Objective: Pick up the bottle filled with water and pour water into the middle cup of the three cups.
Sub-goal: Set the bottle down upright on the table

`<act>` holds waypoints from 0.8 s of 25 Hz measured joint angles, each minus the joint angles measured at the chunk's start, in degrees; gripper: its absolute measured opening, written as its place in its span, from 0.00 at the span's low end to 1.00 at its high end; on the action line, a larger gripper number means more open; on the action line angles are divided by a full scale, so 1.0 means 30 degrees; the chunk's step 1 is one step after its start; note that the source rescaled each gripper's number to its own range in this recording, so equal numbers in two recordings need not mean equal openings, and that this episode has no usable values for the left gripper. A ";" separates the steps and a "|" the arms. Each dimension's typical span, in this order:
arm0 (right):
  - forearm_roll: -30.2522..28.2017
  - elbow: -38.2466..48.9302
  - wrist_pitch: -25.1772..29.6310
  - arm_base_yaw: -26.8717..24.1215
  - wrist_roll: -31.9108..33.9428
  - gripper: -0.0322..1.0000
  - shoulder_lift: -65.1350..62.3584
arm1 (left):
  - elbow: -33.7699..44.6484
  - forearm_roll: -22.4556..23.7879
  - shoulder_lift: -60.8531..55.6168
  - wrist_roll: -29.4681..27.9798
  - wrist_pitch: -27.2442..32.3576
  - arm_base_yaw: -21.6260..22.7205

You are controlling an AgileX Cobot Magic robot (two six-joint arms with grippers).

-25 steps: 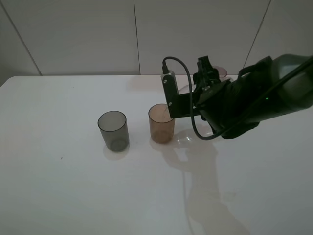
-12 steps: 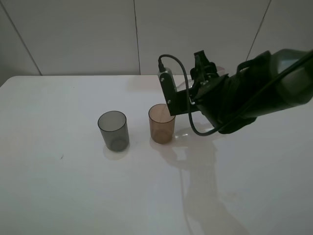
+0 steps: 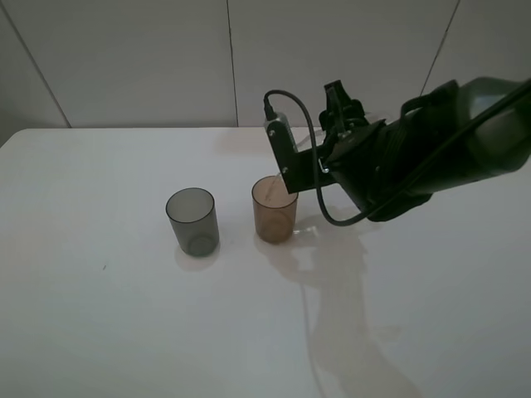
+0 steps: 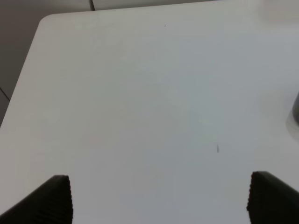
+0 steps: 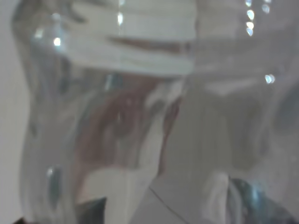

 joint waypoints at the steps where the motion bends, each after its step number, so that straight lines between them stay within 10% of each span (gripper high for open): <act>1: 0.0000 0.0000 0.0000 0.0000 -0.0161 0.06 0.0000 | 0.0000 0.0000 0.0000 0.0000 0.0000 0.0000; 20: 0.0000 0.0000 0.0098 0.0411 -0.2692 0.06 0.0000 | 0.0000 0.0000 0.0000 0.0000 0.0000 0.0000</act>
